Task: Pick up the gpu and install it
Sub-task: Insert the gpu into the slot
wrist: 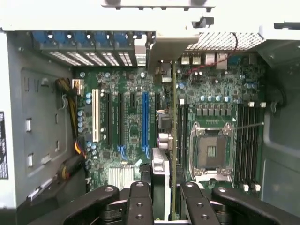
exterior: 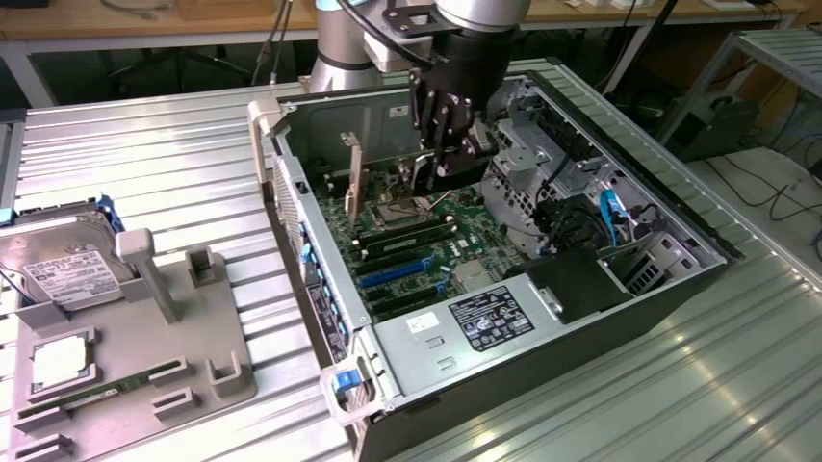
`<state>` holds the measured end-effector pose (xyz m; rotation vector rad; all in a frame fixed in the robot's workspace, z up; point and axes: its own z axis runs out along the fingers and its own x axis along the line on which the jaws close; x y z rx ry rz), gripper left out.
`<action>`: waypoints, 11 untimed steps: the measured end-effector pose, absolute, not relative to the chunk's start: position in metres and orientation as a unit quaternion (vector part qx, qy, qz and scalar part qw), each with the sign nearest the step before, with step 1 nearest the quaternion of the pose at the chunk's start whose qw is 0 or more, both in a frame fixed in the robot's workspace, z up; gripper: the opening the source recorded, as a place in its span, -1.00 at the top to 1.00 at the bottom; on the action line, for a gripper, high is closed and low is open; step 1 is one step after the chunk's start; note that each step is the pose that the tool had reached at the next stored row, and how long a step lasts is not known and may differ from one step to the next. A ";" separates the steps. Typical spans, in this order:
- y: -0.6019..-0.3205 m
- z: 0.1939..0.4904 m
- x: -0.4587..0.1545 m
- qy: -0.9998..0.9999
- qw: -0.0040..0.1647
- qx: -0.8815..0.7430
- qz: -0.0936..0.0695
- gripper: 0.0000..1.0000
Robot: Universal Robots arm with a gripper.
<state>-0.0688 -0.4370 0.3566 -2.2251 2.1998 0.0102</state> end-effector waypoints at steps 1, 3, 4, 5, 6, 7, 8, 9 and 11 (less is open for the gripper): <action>-0.437 0.355 -0.070 0.704 0.006 -0.710 0.003 0.44; -0.437 0.351 -0.071 0.705 0.006 -0.709 0.003 0.44; -0.437 0.349 -0.071 0.706 0.006 -0.709 0.003 0.44; -0.437 0.347 -0.071 0.706 0.006 -0.708 0.003 0.44; -0.437 0.346 -0.071 0.706 0.006 -0.708 0.003 0.44; -0.437 0.344 -0.071 0.706 0.006 -0.708 0.003 0.44; -0.438 0.342 -0.071 0.706 0.006 -0.708 0.003 0.44; -0.439 0.341 -0.071 0.706 0.006 -0.708 0.003 0.44; -0.441 0.340 -0.071 0.706 0.006 -0.708 0.002 0.44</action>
